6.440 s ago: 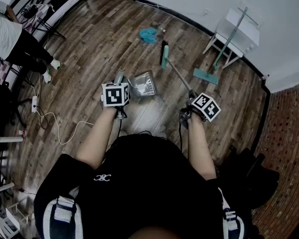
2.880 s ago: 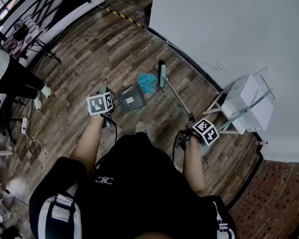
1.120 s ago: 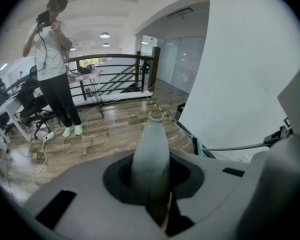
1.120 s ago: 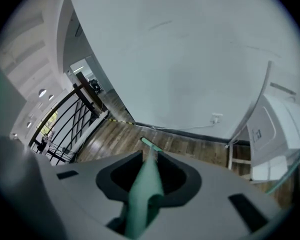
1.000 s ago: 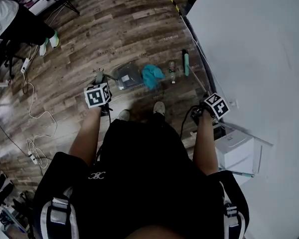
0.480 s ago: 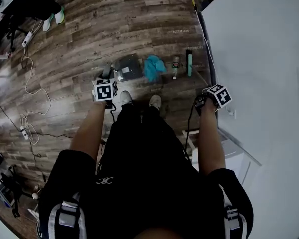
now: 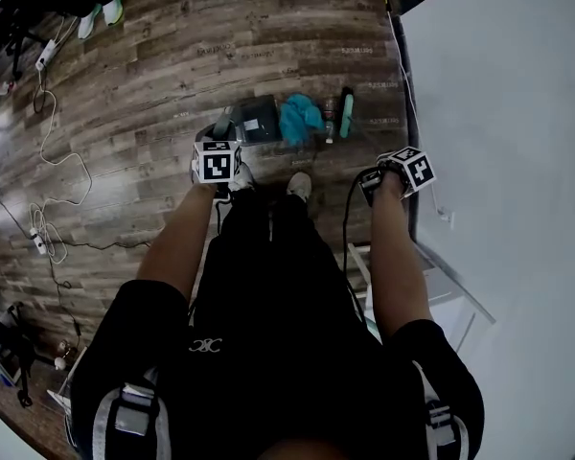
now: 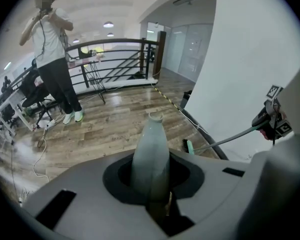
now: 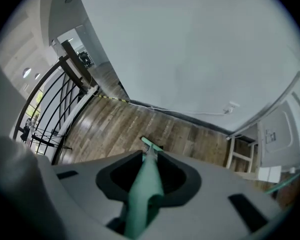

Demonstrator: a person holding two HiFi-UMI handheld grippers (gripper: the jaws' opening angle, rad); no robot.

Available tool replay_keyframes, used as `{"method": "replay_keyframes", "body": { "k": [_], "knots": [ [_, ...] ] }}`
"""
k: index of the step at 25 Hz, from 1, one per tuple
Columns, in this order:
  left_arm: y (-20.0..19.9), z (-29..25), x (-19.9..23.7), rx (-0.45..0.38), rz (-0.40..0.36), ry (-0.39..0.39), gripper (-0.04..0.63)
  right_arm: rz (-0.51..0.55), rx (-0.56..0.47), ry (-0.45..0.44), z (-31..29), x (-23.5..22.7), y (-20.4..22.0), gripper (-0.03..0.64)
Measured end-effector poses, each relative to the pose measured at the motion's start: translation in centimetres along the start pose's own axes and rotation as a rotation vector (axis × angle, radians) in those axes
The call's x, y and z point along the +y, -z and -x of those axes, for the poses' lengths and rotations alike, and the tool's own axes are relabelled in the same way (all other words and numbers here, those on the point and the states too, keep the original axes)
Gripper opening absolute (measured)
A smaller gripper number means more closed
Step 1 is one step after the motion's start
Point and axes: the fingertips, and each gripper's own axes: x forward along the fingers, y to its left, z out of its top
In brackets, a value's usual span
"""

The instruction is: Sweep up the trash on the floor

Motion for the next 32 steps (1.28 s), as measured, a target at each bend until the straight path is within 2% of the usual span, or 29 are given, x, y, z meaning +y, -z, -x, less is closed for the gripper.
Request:
{"method": "replay_keyframes", "body": {
  "k": [13, 20, 28, 32],
  "knots": [
    [0.8, -0.4, 0.1, -0.012, -0.002, 0.082, 0.068, 0.017, 0.086, -0.034, 0.4, 5.1, 8.2, 0.100],
    [2.2, -0.1, 0.2, -0.012, 0.011, 0.125, 0.069, 0.075, 0.199, -0.090, 0.6, 7.4, 14.1, 0.100],
    [2.9, -0.3, 2.9, -0.036, 0.053, 0.124, 0.069, 0.291, 0.283, -0.111, 1.1, 10.3, 19.1, 0.098],
    [3.0, -0.1, 3.5, -0.046, 0.063, 0.122, 0.069, 0.335, 0.362, -0.165, 2.2, 10.4, 22.1, 0.098]
  ]
}}
